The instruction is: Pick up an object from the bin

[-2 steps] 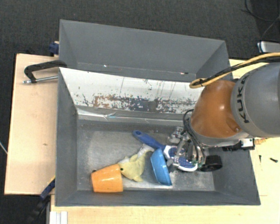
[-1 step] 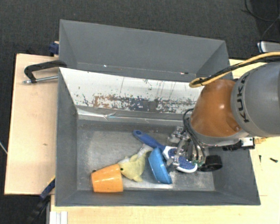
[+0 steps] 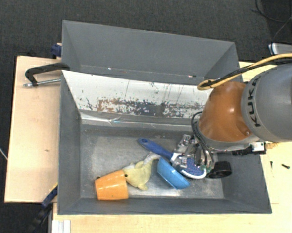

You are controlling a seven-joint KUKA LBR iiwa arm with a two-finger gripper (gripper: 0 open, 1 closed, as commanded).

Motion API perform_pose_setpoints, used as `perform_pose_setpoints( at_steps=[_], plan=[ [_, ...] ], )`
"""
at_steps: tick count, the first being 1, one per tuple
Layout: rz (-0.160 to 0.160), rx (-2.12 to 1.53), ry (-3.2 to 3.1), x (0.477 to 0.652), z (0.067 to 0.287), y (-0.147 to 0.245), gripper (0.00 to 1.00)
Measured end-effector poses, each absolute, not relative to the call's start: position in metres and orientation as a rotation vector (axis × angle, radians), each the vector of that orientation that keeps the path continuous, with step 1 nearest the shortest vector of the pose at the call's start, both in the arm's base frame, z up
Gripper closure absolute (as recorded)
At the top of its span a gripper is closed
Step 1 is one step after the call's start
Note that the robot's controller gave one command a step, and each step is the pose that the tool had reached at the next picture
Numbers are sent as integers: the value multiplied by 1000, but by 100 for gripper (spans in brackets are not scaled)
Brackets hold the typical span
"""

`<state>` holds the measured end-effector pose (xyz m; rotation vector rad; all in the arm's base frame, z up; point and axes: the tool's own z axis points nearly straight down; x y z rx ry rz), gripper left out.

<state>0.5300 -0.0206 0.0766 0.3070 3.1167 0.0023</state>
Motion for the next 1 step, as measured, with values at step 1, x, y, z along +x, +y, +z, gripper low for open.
perform_pose_setpoints(
  at_steps=[1],
  plan=[
    [3, 305, 3115, 532, 203, -20, 100]
  ],
)
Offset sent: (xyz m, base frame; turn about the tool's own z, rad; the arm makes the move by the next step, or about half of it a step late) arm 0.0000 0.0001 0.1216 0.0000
